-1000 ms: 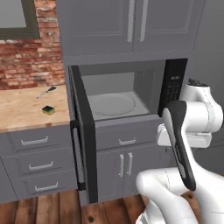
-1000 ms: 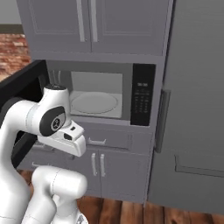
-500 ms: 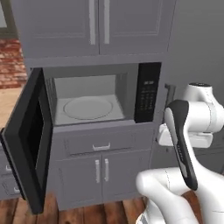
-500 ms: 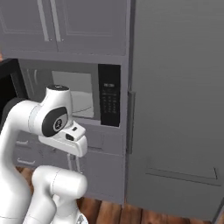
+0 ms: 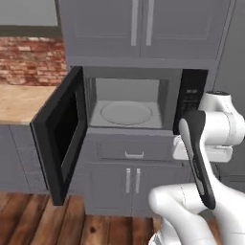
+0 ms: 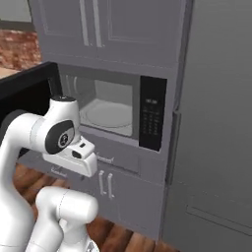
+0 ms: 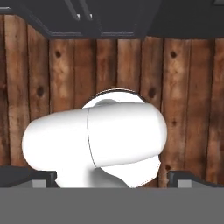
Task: Place the sponge inside the microwave to prepare for sanitizing.
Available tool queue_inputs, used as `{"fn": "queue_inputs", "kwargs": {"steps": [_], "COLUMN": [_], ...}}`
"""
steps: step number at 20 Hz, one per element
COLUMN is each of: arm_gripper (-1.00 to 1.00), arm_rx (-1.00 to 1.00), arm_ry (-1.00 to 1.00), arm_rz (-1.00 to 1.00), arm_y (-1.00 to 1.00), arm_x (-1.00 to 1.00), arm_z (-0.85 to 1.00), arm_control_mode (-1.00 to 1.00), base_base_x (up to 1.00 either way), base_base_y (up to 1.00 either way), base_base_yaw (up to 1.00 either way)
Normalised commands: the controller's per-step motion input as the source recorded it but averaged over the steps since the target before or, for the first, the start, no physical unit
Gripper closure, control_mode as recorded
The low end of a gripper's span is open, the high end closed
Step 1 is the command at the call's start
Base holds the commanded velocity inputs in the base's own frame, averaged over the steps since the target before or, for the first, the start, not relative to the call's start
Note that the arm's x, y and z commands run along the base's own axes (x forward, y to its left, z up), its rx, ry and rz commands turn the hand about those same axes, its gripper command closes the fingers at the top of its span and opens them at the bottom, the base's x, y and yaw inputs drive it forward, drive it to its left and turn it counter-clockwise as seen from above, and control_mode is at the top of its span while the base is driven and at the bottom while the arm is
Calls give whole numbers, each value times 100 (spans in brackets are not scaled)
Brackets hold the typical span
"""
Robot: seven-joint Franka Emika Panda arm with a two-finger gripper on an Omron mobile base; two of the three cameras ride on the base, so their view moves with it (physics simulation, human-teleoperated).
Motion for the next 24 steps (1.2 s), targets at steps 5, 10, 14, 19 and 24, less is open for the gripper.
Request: {"fn": "queue_inputs", "kwargs": {"steps": [5,10,14,19,24], "arm_gripper": [-100,-100,-100,-100,-100], "arm_rx": [0,0,0,0,0], "arm_ry": [0,0,0,0,0], "arm_rz": [0,0,0,0,0], "arm_y": [0,0,0,0,0], "arm_x": [0,0,0,0,0], "arm_z": [0,0,0,0,0], "arm_control_mode": [100,100,100,100,100], "base_base_x": [30,4,-10,-35,-39], "base_base_y": [-37,-6,-17,-42,-26], "base_base_yaw": [66,68,58,49,54]}}
